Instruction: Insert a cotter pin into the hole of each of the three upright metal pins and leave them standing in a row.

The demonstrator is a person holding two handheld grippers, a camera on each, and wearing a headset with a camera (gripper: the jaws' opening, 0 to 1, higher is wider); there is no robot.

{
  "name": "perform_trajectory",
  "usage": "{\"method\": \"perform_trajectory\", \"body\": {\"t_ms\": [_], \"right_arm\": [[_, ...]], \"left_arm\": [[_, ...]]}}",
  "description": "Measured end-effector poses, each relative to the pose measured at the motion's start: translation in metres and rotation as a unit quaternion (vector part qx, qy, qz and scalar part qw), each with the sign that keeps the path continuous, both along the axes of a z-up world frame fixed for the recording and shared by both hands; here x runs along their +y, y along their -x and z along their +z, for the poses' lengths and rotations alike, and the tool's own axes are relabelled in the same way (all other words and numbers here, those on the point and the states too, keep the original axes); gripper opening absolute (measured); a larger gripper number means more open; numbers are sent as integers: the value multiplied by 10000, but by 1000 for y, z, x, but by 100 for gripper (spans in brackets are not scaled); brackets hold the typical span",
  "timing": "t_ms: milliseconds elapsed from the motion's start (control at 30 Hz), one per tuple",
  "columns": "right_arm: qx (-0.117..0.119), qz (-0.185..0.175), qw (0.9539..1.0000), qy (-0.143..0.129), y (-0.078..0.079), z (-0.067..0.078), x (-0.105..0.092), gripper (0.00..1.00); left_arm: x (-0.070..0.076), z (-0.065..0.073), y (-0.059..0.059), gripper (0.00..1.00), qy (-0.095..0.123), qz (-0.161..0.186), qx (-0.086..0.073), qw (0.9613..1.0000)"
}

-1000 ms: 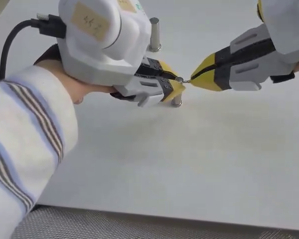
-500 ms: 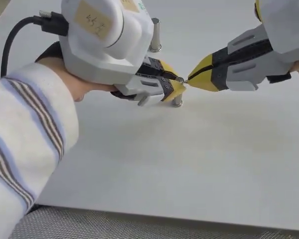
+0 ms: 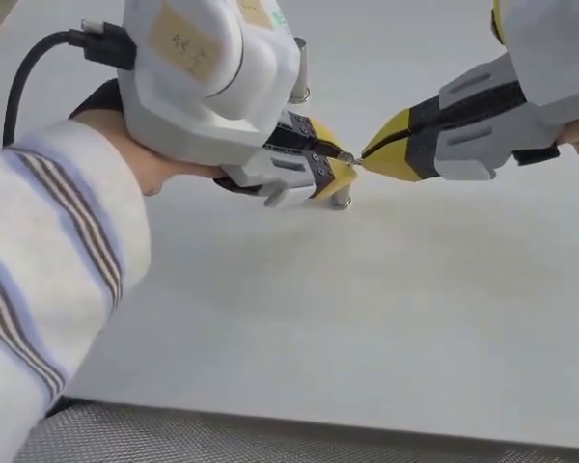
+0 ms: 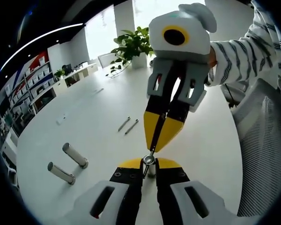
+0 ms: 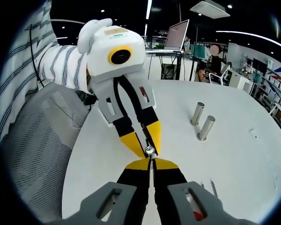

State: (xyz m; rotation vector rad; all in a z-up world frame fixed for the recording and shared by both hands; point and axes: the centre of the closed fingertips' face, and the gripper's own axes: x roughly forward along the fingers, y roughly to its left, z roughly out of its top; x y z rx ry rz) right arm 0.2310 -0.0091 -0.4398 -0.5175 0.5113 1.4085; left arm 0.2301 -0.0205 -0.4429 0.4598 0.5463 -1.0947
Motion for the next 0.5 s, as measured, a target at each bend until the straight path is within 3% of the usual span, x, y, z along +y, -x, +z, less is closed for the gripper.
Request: {"method": "perform_trajectory", "body": {"t_ms": [233, 300, 433, 500], "right_arm": [[-6, -47, 10000, -11, 1, -1, 0, 0], [-42, -56, 10000, -8, 2, -1, 1, 0], [-170, -44, 9998, 112, 4, -1, 0, 15], [-119, -74, 9999, 71, 6, 1, -1, 13]], "left_arm": [[-1, 2, 1, 8, 6, 29, -52, 10000], [0, 4, 0, 13, 36, 57, -92, 9999], [7, 7, -1, 24, 27, 106, -166, 9998], [9, 9, 1, 26, 109, 142, -144, 9997]]}}
